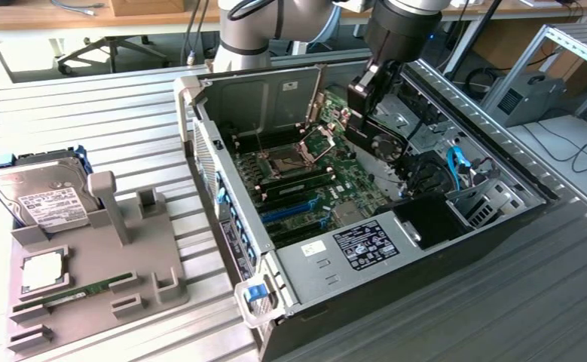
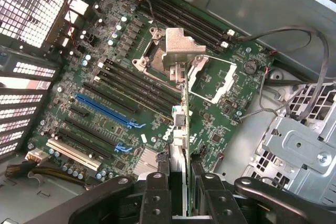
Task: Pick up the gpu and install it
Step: 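Insert the gpu into the slot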
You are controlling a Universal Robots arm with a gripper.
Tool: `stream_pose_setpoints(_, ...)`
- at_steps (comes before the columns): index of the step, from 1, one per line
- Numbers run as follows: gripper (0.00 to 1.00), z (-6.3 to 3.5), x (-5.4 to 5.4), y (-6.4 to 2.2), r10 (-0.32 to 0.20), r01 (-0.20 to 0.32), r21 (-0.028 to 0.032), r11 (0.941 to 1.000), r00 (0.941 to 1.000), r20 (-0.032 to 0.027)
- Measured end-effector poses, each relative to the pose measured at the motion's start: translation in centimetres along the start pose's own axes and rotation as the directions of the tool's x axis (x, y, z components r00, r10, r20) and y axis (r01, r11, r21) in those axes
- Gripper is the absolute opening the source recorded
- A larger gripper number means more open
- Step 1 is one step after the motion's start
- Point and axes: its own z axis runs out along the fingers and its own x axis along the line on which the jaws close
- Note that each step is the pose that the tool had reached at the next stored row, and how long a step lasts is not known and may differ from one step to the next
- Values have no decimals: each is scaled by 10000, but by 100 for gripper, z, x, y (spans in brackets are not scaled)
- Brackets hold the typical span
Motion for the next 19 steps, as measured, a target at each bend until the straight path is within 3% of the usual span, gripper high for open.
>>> stream_pose_setpoints(19,27,1,0,0,-511,511,-15,9987,9987,-19)
